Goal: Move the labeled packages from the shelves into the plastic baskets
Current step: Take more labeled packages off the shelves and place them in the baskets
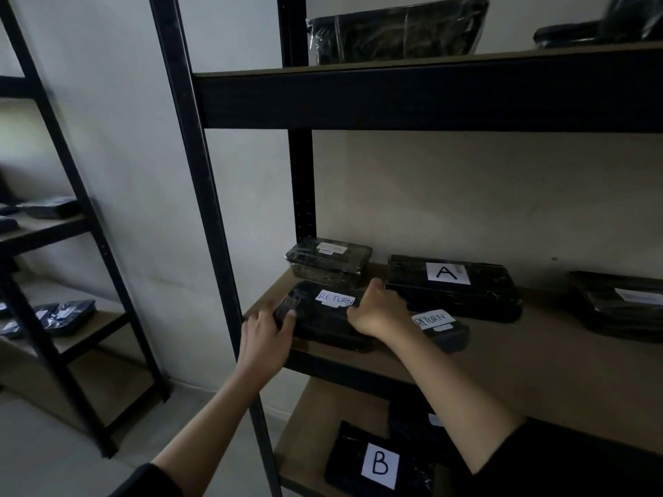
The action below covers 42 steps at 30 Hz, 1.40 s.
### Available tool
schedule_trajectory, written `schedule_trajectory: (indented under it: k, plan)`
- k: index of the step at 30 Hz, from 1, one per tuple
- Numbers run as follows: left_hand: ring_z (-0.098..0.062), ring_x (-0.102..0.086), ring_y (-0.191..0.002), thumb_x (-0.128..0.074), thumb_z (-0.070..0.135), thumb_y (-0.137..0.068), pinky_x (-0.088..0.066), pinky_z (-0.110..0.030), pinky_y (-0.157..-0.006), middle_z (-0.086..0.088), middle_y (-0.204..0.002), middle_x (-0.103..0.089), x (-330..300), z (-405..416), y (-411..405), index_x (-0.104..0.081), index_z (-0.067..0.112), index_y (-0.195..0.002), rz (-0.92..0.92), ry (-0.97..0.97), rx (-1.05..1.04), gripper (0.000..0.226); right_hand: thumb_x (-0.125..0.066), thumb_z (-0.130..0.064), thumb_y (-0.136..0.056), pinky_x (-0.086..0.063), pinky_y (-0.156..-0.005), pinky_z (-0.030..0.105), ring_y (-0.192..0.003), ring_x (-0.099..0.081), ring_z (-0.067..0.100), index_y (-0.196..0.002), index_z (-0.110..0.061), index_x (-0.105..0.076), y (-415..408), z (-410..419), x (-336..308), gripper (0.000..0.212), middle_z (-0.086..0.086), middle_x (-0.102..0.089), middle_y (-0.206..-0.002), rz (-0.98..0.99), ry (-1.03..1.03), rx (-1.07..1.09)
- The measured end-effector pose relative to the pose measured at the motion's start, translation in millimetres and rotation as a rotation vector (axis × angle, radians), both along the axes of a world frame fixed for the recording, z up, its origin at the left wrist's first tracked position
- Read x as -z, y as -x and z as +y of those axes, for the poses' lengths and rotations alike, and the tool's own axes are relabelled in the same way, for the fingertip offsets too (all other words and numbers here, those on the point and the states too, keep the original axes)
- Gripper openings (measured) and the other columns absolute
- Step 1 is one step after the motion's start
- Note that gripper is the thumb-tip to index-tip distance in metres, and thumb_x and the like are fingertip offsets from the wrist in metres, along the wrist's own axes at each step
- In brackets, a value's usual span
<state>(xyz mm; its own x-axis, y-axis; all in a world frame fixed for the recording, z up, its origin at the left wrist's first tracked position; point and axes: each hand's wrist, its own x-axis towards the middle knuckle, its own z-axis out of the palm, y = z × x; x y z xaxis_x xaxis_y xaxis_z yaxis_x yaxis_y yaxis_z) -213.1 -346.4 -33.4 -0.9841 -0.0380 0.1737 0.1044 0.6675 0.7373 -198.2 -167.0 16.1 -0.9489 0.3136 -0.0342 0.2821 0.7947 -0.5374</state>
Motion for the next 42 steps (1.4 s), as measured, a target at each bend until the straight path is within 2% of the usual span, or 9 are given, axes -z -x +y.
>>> schedule_trajectory:
  k: [4, 7, 12, 16, 20, 25, 32, 38, 42]
  plan:
    - [-0.028, -0.050, -0.116, -0.041, 0.039, -0.096, -0.041, -0.035, -0.091, -0.008, -0.118, -0.055, 1.9, 1.0, 5.6, -0.041, 0.008, -0.128, 0.036, -0.131, 0.025, 0.045, -0.061, -0.047, -0.086, -0.041, -0.073, 0.030, -0.112, -0.057, 0.033, -0.125, -0.004, -0.044, 11.6, 1.6, 2.8, 0.060, 0.015, -0.058, -0.119, 0.100, 0.235, 0.143]
    - [-0.018, -0.050, -0.102, -0.042, 0.038, -0.096, -0.037, -0.027, -0.079, 0.002, -0.108, -0.049, -0.9, 0.5, 5.2, -0.036, 0.014, -0.132, 0.096, -0.233, 0.073, 0.044, -0.064, -0.043, -0.085, -0.051, -0.076, 0.036, -0.099, -0.063, 0.031, -0.090, -0.006, -0.062, 16.8, 0.7, 4.2, 0.037, 0.010, -0.065, -0.093, 0.285, 0.621, 0.243]
    - [0.006, -0.056, -0.096, -0.044, 0.035, -0.095, -0.045, -0.009, -0.078, 0.016, -0.109, -0.055, -1.4, -0.7, 0.3, -0.038, 0.025, -0.125, 0.216, -0.368, 0.182, 0.031, -0.060, -0.040, -0.091, -0.047, -0.091, 0.037, -0.109, -0.055, 0.022, -0.131, -0.025, -0.044, 5.4, 3.5, 2.2, 0.046, 0.006, -0.055, -0.123, 0.453, 0.860, 0.205]
    - [-0.002, -0.054, -0.109, -0.034, 0.039, -0.097, -0.041, -0.021, -0.092, 0.010, -0.116, -0.059, -2.0, 5.6, -1.9, -0.047, 0.031, -0.120, 0.280, -0.475, 0.248, 0.028, -0.066, -0.040, -0.087, -0.049, -0.100, 0.048, -0.111, -0.062, 0.023, -0.105, -0.046, -0.054, -22.9, 16.6, -2.1, 0.023, 0.003, -0.064, -0.119, 0.786, 0.914, 0.109]
    - [-0.023, -0.061, -0.084, -0.033, 0.034, -0.099, -0.041, -0.035, -0.069, 0.006, -0.080, -0.058, 13.4, 10.9, 1.3, -0.050, 0.024, -0.097, 0.256, -0.072, 0.351, 0.020, -0.060, -0.028, -0.093, -0.051, -0.096, 0.052, -0.111, -0.064, 0.025, -0.108, -0.043, -0.053, -47.9, 27.6, -9.4, 0.022, 0.008, -0.065, -0.120, 0.861, 0.973, 0.082]
    - [-0.022, -0.059, -0.077, -0.037, 0.036, -0.098, -0.041, -0.034, -0.067, -0.001, -0.086, -0.062, 22.0, 13.8, -5.1, -0.052, 0.017, -0.095, 0.277, 0.157, 0.400, 0.025, -0.063, -0.029, -0.091, -0.050, -0.097, 0.054, -0.114, -0.063, 0.025, -0.111, -0.038, -0.056, -65.5, 32.8, -11.6, 0.024, 0.010, -0.064, -0.122, 0.891, 0.951, 0.037]
    - [-0.022, -0.052, -0.080, -0.039, 0.023, -0.097, -0.038, -0.032, -0.069, -0.004, -0.085, -0.057, 5.1, 16.2, -22.1, -0.052, 0.006, -0.084, 0.161, 0.053, 0.370, 0.025, -0.065, -0.027, -0.089, -0.050, -0.098, 0.052, -0.114, -0.063, 0.025, -0.117, -0.030, -0.056, -82.0, 37.2, -10.2, 0.029, 0.011, -0.064, -0.123, 0.890, 0.995, 0.013]
    - [-0.004, -0.059, -0.085, -0.042, 0.020, -0.097, -0.045, -0.021, -0.072, 0.011, -0.089, -0.065, -16.8, 28.8, -55.2, -0.059, 0.025, -0.095, 0.031, -0.452, 0.331, 0.018, -0.063, -0.021, -0.091, -0.054, -0.092, 0.047, -0.105, -0.067, 0.026, -0.121, -0.020, -0.055, -108.4, 47.2, -5.1, 0.031, 0.011, -0.068, -0.115, 0.826, 1.082, 0.126]
    - [-0.010, -0.060, -0.078, -0.048, 0.024, -0.095, -0.044, -0.023, -0.066, 0.005, -0.084, -0.066, -1.3, 46.6, -80.6, -0.057, 0.027, -0.088, -0.030, -0.296, 0.410, 0.011, -0.064, -0.021, -0.091, -0.056, -0.088, 0.046, -0.090, -0.068, 0.020, -0.115, -0.016, -0.055, -149.1, 64.8, 8.6, 0.026, 0.009, -0.069, -0.106, 0.795, 1.144, 0.277]
